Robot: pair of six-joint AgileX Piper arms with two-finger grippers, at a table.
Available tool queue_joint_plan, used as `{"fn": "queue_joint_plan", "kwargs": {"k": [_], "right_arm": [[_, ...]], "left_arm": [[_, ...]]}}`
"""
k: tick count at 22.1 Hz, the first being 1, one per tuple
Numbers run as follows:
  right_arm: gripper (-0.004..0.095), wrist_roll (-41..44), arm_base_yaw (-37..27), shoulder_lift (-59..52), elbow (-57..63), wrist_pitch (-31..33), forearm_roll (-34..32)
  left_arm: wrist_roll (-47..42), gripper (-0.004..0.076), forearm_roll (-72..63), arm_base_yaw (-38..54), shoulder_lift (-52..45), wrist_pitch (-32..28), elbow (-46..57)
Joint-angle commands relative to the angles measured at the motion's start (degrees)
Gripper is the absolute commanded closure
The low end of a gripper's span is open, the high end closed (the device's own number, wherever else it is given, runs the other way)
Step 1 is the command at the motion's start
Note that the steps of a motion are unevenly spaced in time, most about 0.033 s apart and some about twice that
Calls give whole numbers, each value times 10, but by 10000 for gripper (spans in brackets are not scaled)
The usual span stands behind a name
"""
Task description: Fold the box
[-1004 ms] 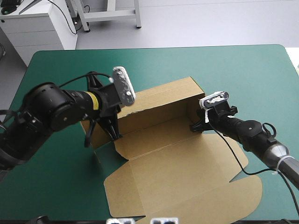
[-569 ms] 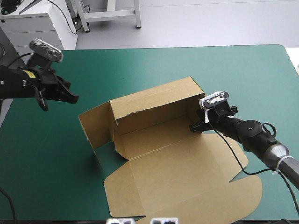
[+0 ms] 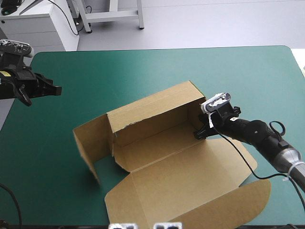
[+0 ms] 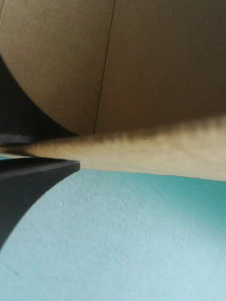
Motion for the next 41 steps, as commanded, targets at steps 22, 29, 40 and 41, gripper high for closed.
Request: {"fn": "queue_joint_plan", "kwargs": {"k": [22,29,40,41], "right_arm": [[926,564,-57,178,-326,471,-408],[829,564,-57,215,-366,461,-409],[116,510,-55,211,-457,546,-413],[116,502,-55,211,-461,546,-403]], "left_arm": [[-5,719,-38,2,-17,9,-17],[-5,719,-52,2,-17,9,-17],[-5,720,-53,2,-15,4,-16],[-5,720,-55,2,-15,4,-16]]}}
